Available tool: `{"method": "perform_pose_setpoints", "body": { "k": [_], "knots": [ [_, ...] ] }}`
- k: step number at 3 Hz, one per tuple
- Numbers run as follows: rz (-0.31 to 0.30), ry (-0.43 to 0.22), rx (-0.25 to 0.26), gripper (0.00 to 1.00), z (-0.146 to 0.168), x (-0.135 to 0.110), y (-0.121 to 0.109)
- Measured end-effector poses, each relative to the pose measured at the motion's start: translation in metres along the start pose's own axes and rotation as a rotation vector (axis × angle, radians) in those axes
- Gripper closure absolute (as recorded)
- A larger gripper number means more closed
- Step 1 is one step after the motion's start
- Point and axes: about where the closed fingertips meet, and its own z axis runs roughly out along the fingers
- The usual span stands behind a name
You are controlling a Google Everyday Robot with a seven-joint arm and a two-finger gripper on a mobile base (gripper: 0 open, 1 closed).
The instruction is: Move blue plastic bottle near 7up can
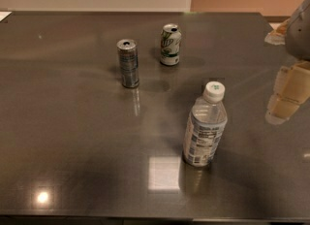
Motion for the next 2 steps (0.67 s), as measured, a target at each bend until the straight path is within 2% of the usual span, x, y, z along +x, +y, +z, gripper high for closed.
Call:
{"method": "perform_pose_setpoints", "body": {
  "k": [1, 2],
  "knots": [
    [0.000, 0.000, 0.000, 0.00, 0.0000, 0.0000, 0.0000],
    [-0.021, -0.037, -0.028, 0.00, 0.0058, -0.0060, 0.0022]
  ]
}}
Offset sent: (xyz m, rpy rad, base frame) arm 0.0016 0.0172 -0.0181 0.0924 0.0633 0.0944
